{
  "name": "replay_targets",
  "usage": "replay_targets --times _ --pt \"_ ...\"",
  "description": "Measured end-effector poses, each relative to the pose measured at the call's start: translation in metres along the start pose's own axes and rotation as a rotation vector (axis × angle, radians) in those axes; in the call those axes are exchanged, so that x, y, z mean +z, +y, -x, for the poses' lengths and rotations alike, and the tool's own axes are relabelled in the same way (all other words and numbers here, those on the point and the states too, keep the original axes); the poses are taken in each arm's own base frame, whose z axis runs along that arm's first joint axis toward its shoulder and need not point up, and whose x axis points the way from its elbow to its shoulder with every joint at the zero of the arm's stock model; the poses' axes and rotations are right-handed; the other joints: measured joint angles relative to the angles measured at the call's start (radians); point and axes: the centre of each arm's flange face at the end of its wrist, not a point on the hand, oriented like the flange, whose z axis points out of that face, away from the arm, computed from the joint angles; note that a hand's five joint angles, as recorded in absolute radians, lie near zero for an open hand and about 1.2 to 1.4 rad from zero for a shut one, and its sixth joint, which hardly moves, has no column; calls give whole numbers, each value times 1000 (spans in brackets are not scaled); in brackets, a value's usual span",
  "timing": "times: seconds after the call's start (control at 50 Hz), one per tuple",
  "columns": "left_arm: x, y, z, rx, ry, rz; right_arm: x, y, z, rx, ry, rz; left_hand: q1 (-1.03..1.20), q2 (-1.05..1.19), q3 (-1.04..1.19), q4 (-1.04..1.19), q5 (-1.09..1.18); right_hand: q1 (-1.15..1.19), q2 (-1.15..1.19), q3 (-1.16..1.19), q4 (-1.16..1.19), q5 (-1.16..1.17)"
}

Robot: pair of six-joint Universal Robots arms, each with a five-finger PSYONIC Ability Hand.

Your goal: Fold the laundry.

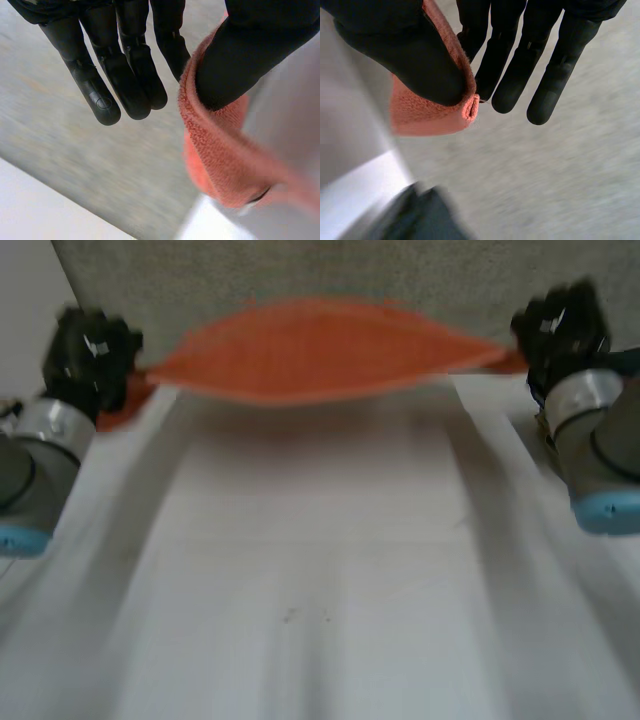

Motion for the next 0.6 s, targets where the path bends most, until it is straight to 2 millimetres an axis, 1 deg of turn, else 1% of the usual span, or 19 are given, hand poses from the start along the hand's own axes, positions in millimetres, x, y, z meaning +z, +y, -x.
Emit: replay_targets --times 0.04,0.06,0.08,0.1,0.12,0.16,0.22,0.24,0.26,0.28,0.32,0.38,0.5,0.6 --pt "-9 16 -14 -15 49 46 -7 13 12 14 -53 48 0 0 0 0 0 0 0 0 0 0" --pt "-16 29 -24 -27 85 82 -14 24 23 31 -99 92 0 0 0 0 0 0 0 0 0 0" --pt "-19 35 -28 -32 99 96 -17 28 27 38 -115 106 0 0 0 0 0 0 0 0 0 0" --pt "-24 46 -37 -44 128 129 -21 36 35 53 -146 136 0 0 0 0 0 0 0 0 0 0" --pt "-26 51 -40 -48 139 141 -23 39 38 58 -157 147 0 0 0 0 0 0 0 0 0 0" --pt "-36 72 -54 -70 187 202 -31 51 50 84 -205 195 0 0 0 0 0 0 0 0 0 0" --pt "-46 91 -66 -89 224 258 -38 62 59 103 -242 241 -9 -44 -42 -48 -9 0 0 0 0 0" --pt "-47 93 -66 -91 228 265 -39 63 59 105 -245 246 -96 -129 -128 -134 -93 0 0 0 0 0" --pt "-49 98 -68 -94 234 279 -41 67 60 109 -252 263 -287 -301 -295 -304 -269 0 0 0 0 0" --pt "-50 101 -68 -95 236 286 -42 69 59 110 -254 270 -287 -301 -295 -304 -269 0 0 0 0 0" --pt "-52 104 -67 -95 237 297 -43 71 59 112 -258 283 -411 -439 -432 -445 -413 0 0 0 0 0" --pt "-53 108 -64 -95 231 310 -46 75 58 113 -265 297 -487 -540 -530 -544 -513 0 0 0 0 0" --pt "-56 110 -56 -93 213 329 -52 79 59 114 -280 318 -498 -558 -555 -567 -539 0 0 0 0 0" --pt "-63 109 -49 -97 203 353 -56 82 60 116 -289 332 -493 -550 -547 -559 -528 0 0 0 0 0"
